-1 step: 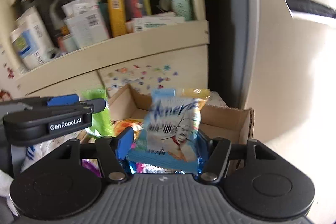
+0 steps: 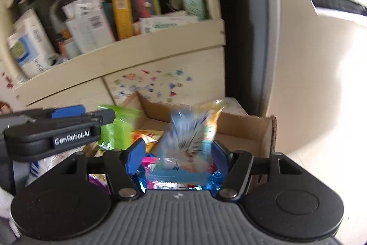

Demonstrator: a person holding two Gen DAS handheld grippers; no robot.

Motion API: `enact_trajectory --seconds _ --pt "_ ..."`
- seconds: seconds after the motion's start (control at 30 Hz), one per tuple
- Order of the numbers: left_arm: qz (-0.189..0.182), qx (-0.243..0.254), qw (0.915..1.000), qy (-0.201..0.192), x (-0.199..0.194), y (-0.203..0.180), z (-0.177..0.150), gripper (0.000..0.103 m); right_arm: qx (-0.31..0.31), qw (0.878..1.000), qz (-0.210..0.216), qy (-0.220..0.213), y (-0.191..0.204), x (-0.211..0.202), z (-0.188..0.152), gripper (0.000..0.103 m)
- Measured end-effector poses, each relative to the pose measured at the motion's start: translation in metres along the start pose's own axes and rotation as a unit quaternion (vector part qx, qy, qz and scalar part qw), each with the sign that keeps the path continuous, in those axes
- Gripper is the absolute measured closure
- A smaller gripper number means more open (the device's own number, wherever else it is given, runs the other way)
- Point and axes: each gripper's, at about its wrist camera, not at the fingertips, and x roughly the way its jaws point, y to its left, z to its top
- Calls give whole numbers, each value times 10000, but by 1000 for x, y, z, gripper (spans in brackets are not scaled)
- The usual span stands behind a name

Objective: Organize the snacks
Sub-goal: 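Open both tools to drop the green and Ameria packets into the box, then lower left tool to the blue packet while right tool reaches the yellow waffle packet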

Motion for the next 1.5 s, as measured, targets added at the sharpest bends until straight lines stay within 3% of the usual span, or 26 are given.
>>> enact_trajectory --seconds 0.07,0.23,0.4,0.53,0.8,1.13,1.5 --pt "40 -146 9999 69 4 1 -1 28 129 9999 -3 46 -2 3 0 22" --pt "94 -209 9997 64 -3 5 0 22 192 9997 126 127 1 1 -4 18" --pt "323 134 9991 254 -10 4 -8 20 20 9986 374 381 7 0 -11 17" --pt "298 326 9981 440 -18 7 -18 19 -242 9973 437 532 13 -3 -21 16" --pt "347 602 9941 829 -40 16 -53 17 -645 9923 575 889 20 -14 -47 15" --pt "479 1008 9852 1298 -51 17 -101 17 -695 9784 817 1768 27 -10 -92 14" --pt "382 857 9785 1836 -55 36 -150 17 -491 9678 881 2306 37 1 -120 14"
